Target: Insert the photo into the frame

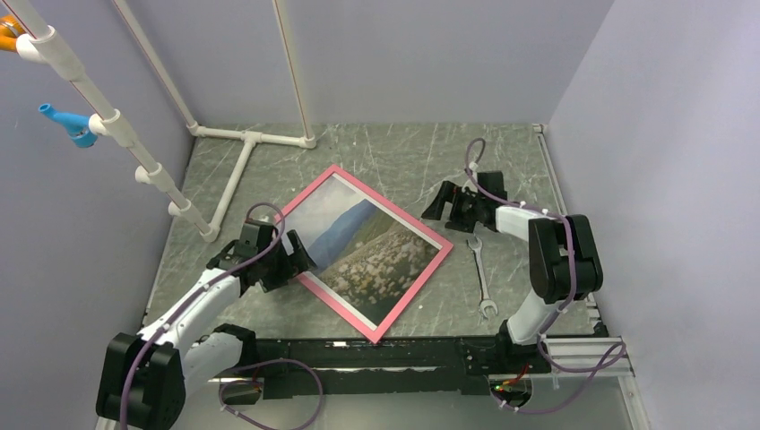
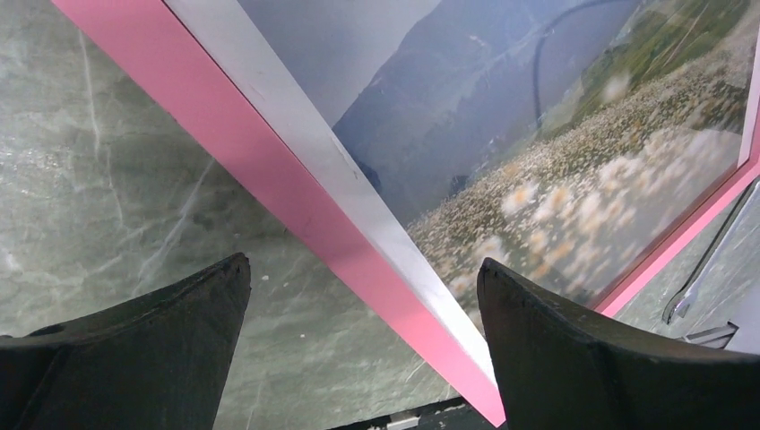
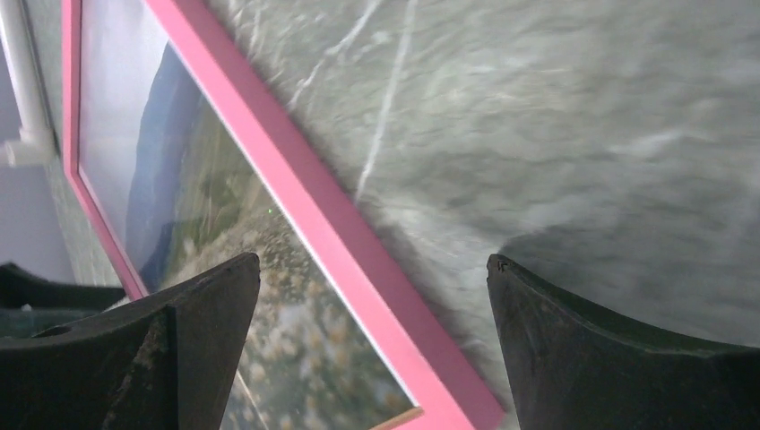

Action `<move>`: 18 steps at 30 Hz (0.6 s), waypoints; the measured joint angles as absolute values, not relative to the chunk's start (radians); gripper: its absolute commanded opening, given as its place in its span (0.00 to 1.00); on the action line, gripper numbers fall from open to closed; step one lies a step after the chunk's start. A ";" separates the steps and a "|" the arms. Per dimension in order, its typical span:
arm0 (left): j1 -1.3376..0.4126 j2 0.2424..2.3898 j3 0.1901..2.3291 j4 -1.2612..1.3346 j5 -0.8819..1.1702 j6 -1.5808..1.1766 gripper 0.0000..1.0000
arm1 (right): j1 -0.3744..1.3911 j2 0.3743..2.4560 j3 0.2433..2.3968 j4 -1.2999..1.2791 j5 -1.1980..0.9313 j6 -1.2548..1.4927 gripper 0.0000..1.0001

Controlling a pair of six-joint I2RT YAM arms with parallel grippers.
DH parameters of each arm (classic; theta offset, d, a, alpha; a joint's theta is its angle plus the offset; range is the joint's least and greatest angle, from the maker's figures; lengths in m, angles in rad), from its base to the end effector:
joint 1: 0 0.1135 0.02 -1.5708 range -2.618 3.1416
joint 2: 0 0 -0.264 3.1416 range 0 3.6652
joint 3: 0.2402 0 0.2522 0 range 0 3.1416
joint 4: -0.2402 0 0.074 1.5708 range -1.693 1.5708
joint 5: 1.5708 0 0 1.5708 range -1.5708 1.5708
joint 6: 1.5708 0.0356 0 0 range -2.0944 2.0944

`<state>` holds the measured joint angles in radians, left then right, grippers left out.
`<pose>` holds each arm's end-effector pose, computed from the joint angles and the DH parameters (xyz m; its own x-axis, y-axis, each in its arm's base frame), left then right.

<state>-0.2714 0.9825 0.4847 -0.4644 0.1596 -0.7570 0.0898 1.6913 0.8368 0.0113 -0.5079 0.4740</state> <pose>0.1717 -0.0536 0.1793 -0.8164 -0.4766 -0.3260 -0.2868 0.8247 -0.4874 0.3249 0.0466 0.1517 -0.8446 0.3244 -0.4260 -0.0169 0.7791 0.6267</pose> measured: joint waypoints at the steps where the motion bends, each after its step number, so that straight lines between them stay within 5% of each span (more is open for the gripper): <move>1: -0.268 0.991 0.481 -0.452 0.163 -0.757 0.99 | 0.110 1.697 0.844 0.008 -0.511 0.467 0.99; 18: -0.241 1.344 0.630 -0.297 0.276 -0.673 0.99 | 0.166 1.607 0.749 -0.025 -0.566 0.410 0.98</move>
<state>-0.2409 1.3441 0.6300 -0.2966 0.2764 -0.6727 0.1658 1.6070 0.7490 -0.0246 -0.5663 0.4103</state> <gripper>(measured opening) 0.992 0.989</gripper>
